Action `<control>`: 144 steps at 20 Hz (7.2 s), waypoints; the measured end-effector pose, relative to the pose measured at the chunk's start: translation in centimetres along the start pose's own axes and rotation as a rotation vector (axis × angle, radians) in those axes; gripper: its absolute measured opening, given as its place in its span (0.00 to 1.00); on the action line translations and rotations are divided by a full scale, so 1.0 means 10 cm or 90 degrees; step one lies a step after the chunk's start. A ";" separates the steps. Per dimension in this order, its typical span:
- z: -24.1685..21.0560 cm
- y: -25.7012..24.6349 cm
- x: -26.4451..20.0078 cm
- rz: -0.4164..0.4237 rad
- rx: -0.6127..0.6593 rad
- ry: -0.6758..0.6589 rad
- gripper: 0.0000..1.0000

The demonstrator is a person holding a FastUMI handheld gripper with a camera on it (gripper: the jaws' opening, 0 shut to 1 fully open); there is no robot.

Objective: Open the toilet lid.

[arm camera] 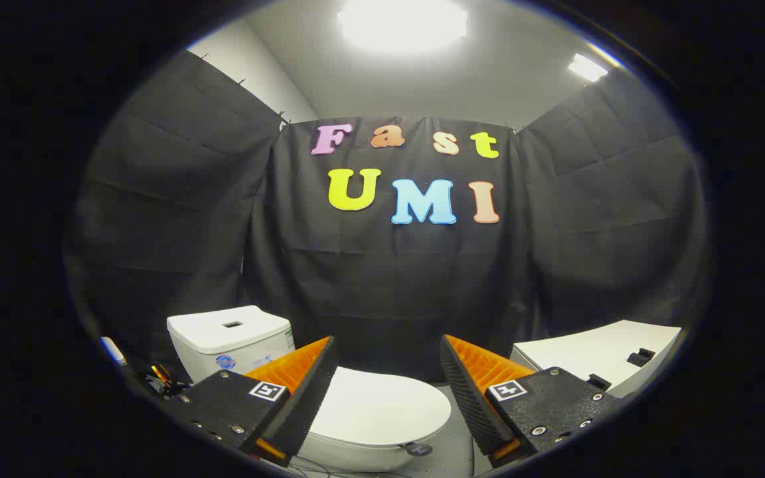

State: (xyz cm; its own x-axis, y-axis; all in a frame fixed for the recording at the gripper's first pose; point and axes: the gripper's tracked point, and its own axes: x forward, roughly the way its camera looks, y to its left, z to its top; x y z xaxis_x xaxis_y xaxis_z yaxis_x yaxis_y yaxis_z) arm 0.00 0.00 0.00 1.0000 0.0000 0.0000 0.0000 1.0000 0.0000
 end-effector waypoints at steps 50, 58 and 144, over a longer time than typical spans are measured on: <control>-2.13 -0.79 0.34 -0.215 0.557 0.164 0.95; -2.75 -0.70 0.19 -0.266 0.659 0.216 0.95; -0.93 0.26 0.67 -0.077 0.685 0.196 0.00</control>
State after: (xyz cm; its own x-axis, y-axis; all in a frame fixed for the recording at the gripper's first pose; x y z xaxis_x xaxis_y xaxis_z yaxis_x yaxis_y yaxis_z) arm 6.75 2.55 -9.32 0.9510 0.0521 -0.3047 0.2453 0.4726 0.8465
